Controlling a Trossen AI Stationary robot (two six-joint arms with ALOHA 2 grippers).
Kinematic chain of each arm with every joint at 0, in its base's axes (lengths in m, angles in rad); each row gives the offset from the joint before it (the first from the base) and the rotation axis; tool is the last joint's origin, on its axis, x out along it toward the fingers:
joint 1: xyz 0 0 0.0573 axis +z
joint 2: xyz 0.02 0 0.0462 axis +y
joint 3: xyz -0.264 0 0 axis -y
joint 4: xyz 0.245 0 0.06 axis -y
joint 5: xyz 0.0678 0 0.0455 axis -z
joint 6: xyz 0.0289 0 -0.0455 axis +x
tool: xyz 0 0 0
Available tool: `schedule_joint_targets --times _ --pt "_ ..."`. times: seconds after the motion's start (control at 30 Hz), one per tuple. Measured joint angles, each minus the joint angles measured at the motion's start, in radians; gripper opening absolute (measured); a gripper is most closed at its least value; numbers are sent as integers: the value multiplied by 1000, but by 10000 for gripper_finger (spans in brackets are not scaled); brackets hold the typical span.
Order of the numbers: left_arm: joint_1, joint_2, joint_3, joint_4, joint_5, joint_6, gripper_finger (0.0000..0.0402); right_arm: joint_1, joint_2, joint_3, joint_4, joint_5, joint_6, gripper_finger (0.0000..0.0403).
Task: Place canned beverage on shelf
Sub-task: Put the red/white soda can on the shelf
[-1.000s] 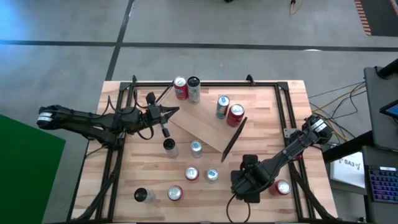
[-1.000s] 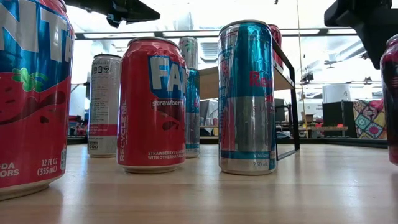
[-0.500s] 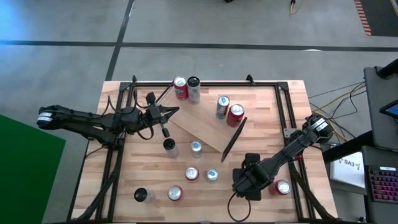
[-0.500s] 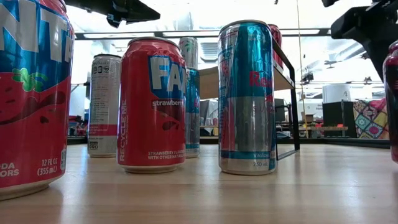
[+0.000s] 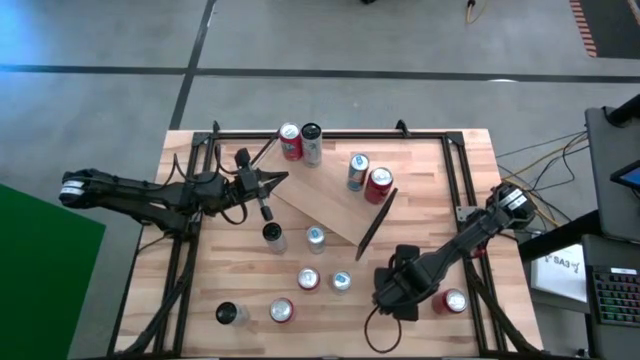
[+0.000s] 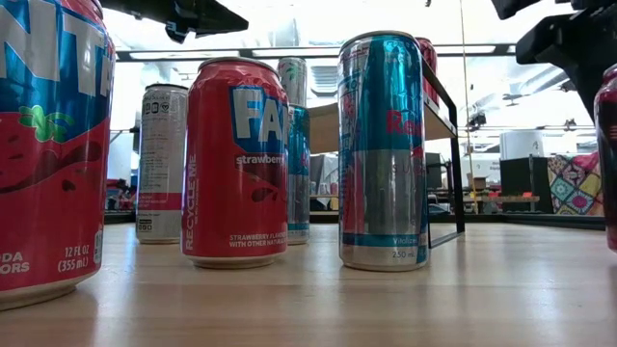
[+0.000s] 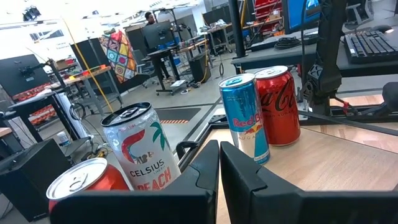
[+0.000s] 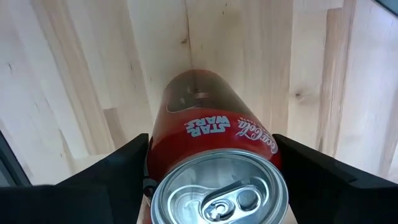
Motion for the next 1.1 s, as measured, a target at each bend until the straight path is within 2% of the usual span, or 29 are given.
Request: schedule_joint_targets --times 0.33,0.6,0.83,1.1 --pt "0 0 0 14 0 3 0 -46 -100 30 -73 -1 95 287" --pt "0 0 0 15 0 0 0 -67 -183 36 -112 55 125 287" --pt "0 0 0 21 0 -36 0 -114 -184 36 -120 70 71 287" --pt "0 2 0 27 0 -29 0 -151 -169 36 -117 42 3 287"
